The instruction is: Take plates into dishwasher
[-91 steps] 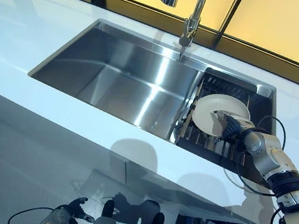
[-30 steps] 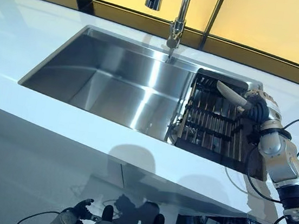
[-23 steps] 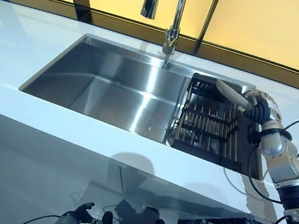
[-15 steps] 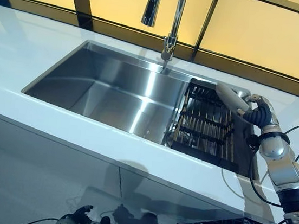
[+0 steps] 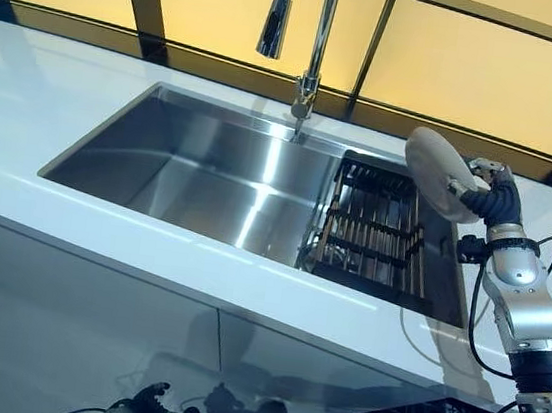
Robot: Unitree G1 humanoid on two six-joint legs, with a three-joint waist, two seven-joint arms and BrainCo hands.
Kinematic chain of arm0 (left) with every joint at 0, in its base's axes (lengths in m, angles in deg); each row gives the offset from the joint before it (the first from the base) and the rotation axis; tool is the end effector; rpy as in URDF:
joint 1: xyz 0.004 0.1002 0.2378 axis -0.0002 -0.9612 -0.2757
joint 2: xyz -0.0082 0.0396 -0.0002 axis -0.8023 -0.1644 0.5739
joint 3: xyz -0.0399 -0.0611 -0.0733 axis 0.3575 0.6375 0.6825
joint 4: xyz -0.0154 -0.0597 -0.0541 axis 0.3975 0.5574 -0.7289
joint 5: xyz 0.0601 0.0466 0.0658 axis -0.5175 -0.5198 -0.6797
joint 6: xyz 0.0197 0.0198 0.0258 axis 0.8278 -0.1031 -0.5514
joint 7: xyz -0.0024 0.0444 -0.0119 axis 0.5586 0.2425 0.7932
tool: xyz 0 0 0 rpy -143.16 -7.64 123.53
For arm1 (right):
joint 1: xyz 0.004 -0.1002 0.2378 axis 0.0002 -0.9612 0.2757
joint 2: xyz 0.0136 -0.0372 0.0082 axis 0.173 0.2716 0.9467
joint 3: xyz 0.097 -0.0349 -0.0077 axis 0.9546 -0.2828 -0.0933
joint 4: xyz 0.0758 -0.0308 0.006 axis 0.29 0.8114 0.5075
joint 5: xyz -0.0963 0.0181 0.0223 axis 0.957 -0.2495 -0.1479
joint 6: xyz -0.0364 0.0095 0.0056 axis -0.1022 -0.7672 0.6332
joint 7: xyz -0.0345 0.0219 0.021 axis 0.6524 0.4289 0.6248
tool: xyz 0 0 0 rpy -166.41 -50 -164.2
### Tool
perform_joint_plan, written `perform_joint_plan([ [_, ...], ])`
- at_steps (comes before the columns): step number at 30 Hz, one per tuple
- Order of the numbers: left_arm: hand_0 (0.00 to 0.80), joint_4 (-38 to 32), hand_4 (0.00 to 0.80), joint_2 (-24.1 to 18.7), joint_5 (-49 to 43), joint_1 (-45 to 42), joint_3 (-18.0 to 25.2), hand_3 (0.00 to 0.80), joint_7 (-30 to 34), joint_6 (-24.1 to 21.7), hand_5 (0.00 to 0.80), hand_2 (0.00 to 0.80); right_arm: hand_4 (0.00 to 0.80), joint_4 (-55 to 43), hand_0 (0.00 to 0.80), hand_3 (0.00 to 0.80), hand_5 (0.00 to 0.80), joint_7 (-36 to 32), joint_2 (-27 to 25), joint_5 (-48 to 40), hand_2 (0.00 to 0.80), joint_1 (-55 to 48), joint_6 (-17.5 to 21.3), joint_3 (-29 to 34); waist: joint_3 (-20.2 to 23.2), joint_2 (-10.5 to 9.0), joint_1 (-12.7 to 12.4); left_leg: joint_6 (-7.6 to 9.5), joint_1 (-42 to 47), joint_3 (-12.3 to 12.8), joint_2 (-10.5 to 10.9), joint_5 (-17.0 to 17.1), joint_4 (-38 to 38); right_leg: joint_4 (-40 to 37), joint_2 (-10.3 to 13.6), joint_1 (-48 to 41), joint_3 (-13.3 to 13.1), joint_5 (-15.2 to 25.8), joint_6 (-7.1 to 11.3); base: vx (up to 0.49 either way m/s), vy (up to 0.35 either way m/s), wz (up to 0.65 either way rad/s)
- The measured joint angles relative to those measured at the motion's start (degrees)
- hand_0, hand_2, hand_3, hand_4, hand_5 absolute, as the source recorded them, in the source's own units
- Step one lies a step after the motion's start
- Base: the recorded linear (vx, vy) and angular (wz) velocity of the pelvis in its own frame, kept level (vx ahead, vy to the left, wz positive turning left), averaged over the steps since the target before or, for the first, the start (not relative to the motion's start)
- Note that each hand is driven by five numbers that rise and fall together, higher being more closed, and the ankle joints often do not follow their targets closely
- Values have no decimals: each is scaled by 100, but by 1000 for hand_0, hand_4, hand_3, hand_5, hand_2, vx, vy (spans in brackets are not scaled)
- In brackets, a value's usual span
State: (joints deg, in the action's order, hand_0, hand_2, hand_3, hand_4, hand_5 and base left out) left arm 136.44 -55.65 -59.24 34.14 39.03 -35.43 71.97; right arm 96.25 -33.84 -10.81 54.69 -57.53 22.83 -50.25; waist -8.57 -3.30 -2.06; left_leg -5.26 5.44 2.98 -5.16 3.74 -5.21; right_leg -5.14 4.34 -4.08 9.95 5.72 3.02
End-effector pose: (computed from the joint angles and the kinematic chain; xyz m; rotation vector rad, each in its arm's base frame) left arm 0.0900 0.2289 -0.1031 0.5930 1.0802 -0.2550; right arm 0.2677 -0.2662 0.1531 -0.4117 -0.2228 -0.2008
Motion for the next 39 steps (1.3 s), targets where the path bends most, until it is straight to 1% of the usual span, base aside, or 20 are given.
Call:
perform_joint_plan([
  [5, 0, 28, 0, 0, 2, -60, 5, 0, -14, -4, 0, 0, 800, -103, 800, 800, 800, -7, 83, -392, 800, -36, 115, 119, 68, -32, 128, 9, 8, 15, 35, 2, 1, 6, 25, 34, -31, 18, 20, -9, 62, -4],
  [8, 0, 97, 0, 2, 2, -64, 8, 0, -16, -23, 0, 0, 800, -107, 800, 800, 800, -28, 179, -653, 800, -36, 154, 157, 94, -49, 133, 15, 98, 151, 57, -5, -3, 5, 43, 31, -163, 39, 43, -23, 83, -19],
  [12, 0, 170, 0, 3, 2, -59, 7, 0, -17, -36, 0, 0, 800, -227, 800, 800, 800, -103, 324, -795, 800, -51, 163, 166, 130, -71, 225, 65, 110, 204, 96, -36, -5, 4, 77, 58, -247, 71, 70, -37, 88, -11],
  [13, 0, 197, 0, -3, 2, -73, 12, 0, -18, -45, 0, 0, 800, -319, 800, 800, 800, -118, 405, -834, 800, -51, 176, 166, 143, -84, 265, 80, 121, 235, 116, -40, -6, 8, 94, 65, -280, 82, 86, -52, 113, -13],
  [15, 0, 207, 0, -2, 1, -67, 12, 0, -18, -55, 0, 0, 800, -384, 800, 800, 800, -121, 469, -842, 800, -67, 205, 165, 168, -114, 268, 102, 141, 319, 143, -55, -7, 10, 114, 92, -370, 106, 113, -66, 138, -19],
  [19, 0, 246, 0, -8, 1, -61, -2, 0, -18, -72, 0, 0, 800, -499, 800, 800, 800, -119, 468, -841, 800, -219, 213, 166, 239, -226, 284, 163, 141, 337, 262, -82, -6, 39, 208, 153, -472, 148, 176, -63, 132, -12],
  [23, 0, 291, 0, -16, 2, -51, 3, 0, -17, -73, 0, 0, 800, -499, 800, 800, 800, -120, 472, -842, 800, -314, 216, 167, 257, -325, 284, 292, 164, 335, 441, -111, -9, 140, 352, 248, -628, 196, 274, -49, 135, -16],
  [24, 0, 302, 0, -28, 2, -42, -1, 0, -17, -72, 0, 0, 800, -499, 800, 800, 800, -120, 474, -843, 800, -330, 217, 167, 242, -356, 290, 324, 179, 335, 496, -109, -9, 153, 398, 247, -636, 210, 302, -41, 109, -12],
  [25, 0, 307, 0, -31, 2, -39, -1, 0, -16, -71, 0, 0, 800, -499, 800, 800, 800, -120, 474, -844, 800, -335, 217, 168, 236, -368, 291, 337, 187, 333, 509, -111, -9, 165, 413, 253, -646, 208, 321, -37, 123, -12],
  [26, 0, 331, 0, -54, 2, -28, -1, 0, -16, -72, 0, 0, 800, -499, 800, 800, 800, -125, 474, -858, 800, -371, 222, 170, 237, -429, 288, 384, 189, 334, 556, -111, -8, 213, 472, 333, -716, 184, 376, -29, 113, -15],
  [27, 0, 339, 0, -68, 3, -29, 4, 0, -17, -74, 0, 0, 800, -499, 800, 800, 800, -132, 474, -903, 800, -373, 224, 170, 224, -461, 285, 412, 189, 335, 593, -107, -7, 207, 512, 362, -743, 135, 400, -32, 123, -18],
  [28, 0, 346, 0, -70, 5, -33, 2, 0, -17, -75, 0, 0, 800, -499, 800, 800, 800, -134, 475, -939, 800, -378, 226, 173, 228, -473, 286, 437, 188, 339, 623, -109, -1, 210, 543, 390, -743, 59, 468, -25, 92, -21],
  [31, 0, 382, 0, -60, 5, -23, -2, 0, -15, -81, 0, 0, 800, -500, 800, 800, 800, -209, 489, -1082, 800, -378, 280, 200, 228, -454, 275, 533, 177, 388, 621, -141, -5, 209, 601, 421, -673, -218, 795, -22, 86, -25],
  [32, 0, 404, 0, -84, 6, -24, -3, 0, -15, -81, 0, 0, 800, -505, 800, 800, 800, -248, 519, -1155, 800, -380, 318, 201, 248, -488, 283, 549, 180, 440, 627, -150, -8, 274, 619, 442, -613, -229, 788, -17, 78, -15],
  [33, 0, 435, 0, -91, 6, -24, 0, 0, -15, -83, 0, 0, 800, -517, 800, 800, 800, -256, 546, -1186, 800, -381, 325, 207, 255, -500, 286, 551, 185, 464, 640, -157, -6, 291, 634, 458, -616, -216, 781, -9, 64, -13],
  [34, 0, 492, 0, -113, 5, -22, -2, 0, -15, -83, 0, 0, 800, -547, 800, 800, 800, -285, 630, -1289, 800, -382, 342, 227, 298, -560, 295, 550, 202, 475, 676, -179, -4, 341, 660, 484, -623, -102, 717, -7, 65, -6],
  [35, 0, 582, 0, -143, 4, -21, -6, 0, -15, -80, 0, 0, 800, -556, 800, 800, 800, -310, 706, -1368, 800, -397, 382, 238, 353, -639, 297, 538, 227, 475, 731, -207, -4, 403, 706, 520, -637, 194, 632, -4, 57, -7],
  [36, 0, 623, 0, -118, 5, -11, -10, 0, -18, -80, 0, 0, 800, -559, 800, 800, 800, -341, 713, -1417, 800, -419, 404, 244, 380, -649, 300, 518, 245, 491, 709, -228, -4, 430, 665, 519, -618, 259, 499, -2, 50, -15],
  [37, 0, 623, 0, -85, 6, 2, -2, 0, -24, -91, 0, 0, 800, -564, 800, 800, 800, -368, 729, -1464, 800, -417, 427, 244, 352, -600, 269, 502, 251, 545, 682, -244, -4, 437, 600, 532, -609, 346, 471, -3, 35, -22],
  [39, 0, 625, 0, -51, 5, 18, 8, 0, -34, -92, 0, 0, 800, -579, 800, 800, 800, -414, 811, -1519, 800, -416, 431, 243, 288, -491, 267, 495, 278, 635, 583, -249, -4, 424, 488, 607, -606, 566, 554, -5, 27, -29],
])
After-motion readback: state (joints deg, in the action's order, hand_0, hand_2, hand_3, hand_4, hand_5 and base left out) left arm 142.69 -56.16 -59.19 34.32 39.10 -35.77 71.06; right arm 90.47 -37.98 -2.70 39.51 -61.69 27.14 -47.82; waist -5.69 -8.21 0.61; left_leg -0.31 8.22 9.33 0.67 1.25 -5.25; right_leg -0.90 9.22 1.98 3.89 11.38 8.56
